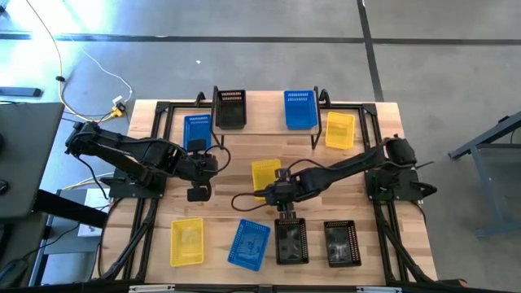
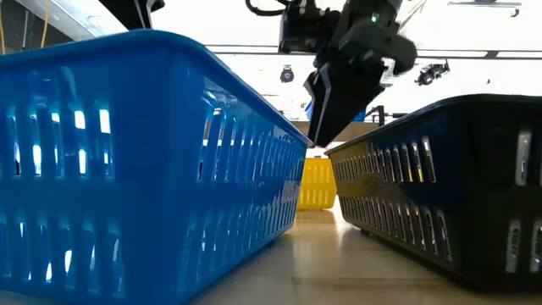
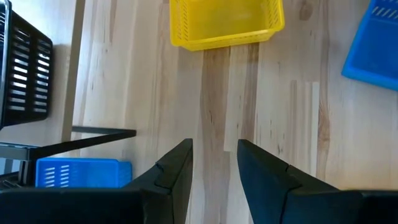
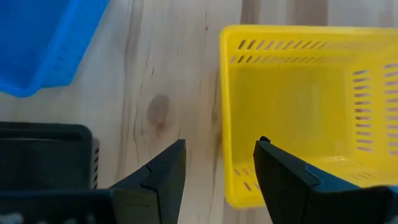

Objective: Stack baskets on shelf by color
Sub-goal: Put the center yellow bin on the shelf

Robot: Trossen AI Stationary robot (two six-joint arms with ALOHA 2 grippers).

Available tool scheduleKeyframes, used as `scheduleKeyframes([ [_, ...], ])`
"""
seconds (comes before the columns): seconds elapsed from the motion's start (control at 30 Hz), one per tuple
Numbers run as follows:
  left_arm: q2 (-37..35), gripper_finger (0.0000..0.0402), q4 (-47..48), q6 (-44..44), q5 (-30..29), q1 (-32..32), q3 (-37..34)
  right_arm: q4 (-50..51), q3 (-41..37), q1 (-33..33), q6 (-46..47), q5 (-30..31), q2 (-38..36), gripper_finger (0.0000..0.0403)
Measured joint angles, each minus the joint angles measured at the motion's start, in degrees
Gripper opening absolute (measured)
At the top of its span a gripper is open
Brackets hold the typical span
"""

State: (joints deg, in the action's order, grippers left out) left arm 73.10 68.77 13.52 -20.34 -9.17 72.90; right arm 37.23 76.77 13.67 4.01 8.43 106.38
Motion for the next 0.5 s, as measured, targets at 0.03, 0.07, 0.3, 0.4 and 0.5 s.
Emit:
scheduleKeyframes([
  [0.03,0.0,0.0115,0.0,0.0,0.0,0.0,0.0,-0.3,0.0,0.0,0.0,-0.1,0.5,0.0172],
  [0.07,0.0,0.0115,0.0,0.0,0.0,0.0,0.0,-0.3,0.0,0.0,0.0,-0.1,0.9,0.0172],
  [0.3,0.0,0.0115,0.0,0.0,0.0,0.0,0.0,-0.7,0.0,-0.2,0.0,0.2,3.5,0.0160],
  [0.4,0.0,0.0115,0.0,-0.1,0.2,0.0,0.0,-0.6,0.0,-0.2,0.0,0.5,4.2,0.0134],
  [0.5,0.0,0.0115,0.0,-0.1,0.2,0.0,0.0,-0.8,0.0,-0.3,0.1,0.7,4.2,0.0098],
])
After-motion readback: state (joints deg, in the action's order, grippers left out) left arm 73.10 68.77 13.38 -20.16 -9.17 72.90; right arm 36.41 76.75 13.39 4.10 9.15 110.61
